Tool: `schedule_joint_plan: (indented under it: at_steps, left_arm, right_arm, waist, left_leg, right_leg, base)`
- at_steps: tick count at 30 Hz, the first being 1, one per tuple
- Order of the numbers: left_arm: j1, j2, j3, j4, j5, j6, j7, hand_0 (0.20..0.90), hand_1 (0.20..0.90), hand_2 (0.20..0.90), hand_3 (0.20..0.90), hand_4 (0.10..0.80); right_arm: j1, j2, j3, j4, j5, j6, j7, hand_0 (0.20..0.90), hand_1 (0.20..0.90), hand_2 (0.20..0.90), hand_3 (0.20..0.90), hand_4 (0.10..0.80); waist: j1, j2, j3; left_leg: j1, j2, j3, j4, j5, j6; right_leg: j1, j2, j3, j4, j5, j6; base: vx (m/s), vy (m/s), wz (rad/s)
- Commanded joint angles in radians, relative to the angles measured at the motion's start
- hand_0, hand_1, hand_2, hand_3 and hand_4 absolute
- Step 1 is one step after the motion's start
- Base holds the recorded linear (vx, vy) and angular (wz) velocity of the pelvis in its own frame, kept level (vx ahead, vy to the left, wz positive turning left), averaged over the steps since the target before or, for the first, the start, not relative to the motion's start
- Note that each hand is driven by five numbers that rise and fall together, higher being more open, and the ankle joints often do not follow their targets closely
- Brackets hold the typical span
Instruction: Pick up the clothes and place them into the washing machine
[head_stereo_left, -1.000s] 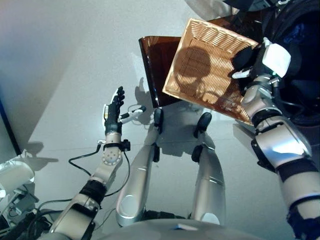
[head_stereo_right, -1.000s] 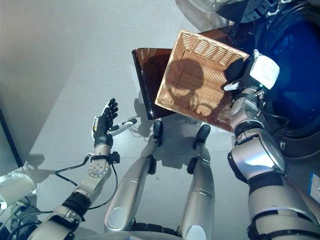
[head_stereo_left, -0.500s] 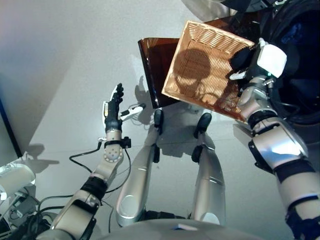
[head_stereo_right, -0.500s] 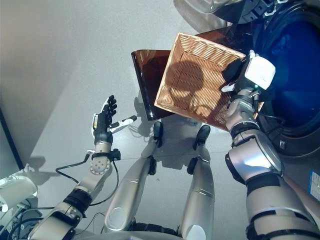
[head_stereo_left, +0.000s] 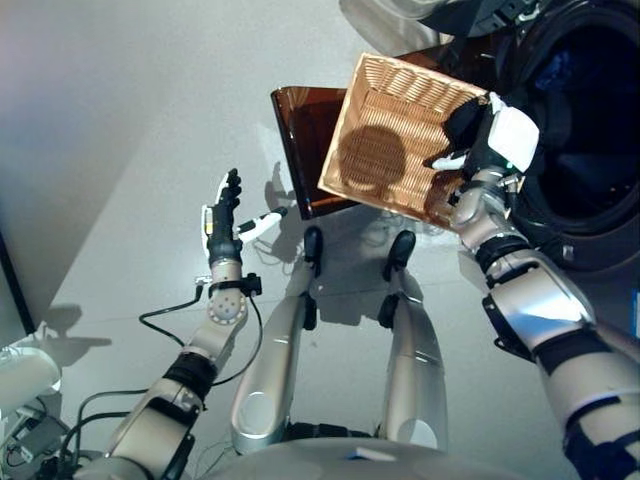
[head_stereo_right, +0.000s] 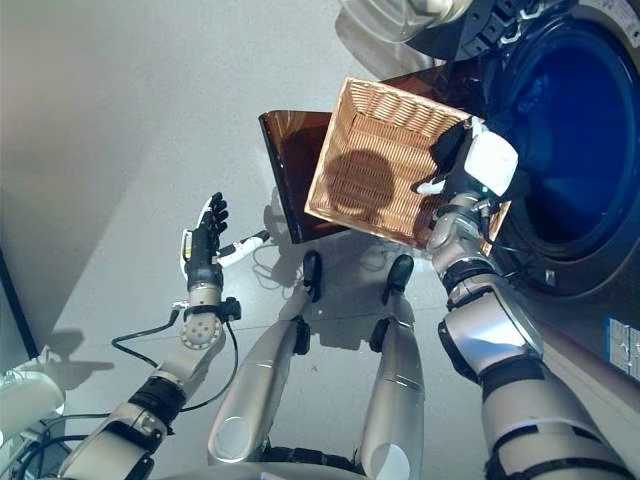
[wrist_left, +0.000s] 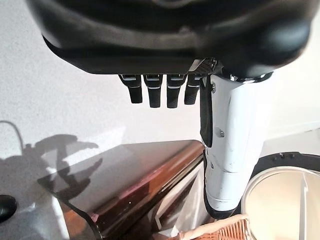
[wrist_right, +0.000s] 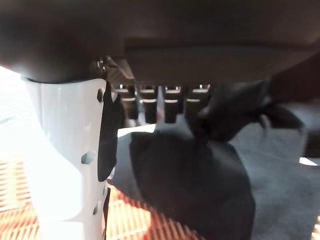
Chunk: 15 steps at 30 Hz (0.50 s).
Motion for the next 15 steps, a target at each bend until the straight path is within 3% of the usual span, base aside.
schedule_joint_plan:
  at_steps: [1,15]
  left_arm:
    - [0.027,0.031,0.044,-0.019,0.016,-0.069,0.044,0.900,0.900,0.900,0.900,0.800]
    - [0.050,0.042,0.045,-0.063,0.014,-0.064,0.031,0.900,0.900,0.900,0.900,0.800]
  right_arm:
    - [0.000,-0.022,0.002,-0.014,0.030,-0.029,-0.089,0.900,0.900,0.900,0.900,0.800]
    - [-0.018,-0.059,0.048,0.084,-0.015,0.017,-0.064,0.900,0.900,0.900,0.900,0.800]
  waist:
    - [0.014,-0.042,-0.035]
    - [0.036,-0.003,-0.009]
  left_leg:
    - [-0.049,0.031,-0.043,0.031,-0.024,-0.107]
    - [-0.065,0.033,-0.041,-0.001,0.002,-0.107]
  right_leg:
    - [0.082,-0.013,0.022,-0.068,-0.013,0.039]
    - [0.056,-0.016,0.019,-0.069,-0.012,0.039]
  base:
    - [0.000,0.000,0.00]
    - [0.001,0.000,0.00]
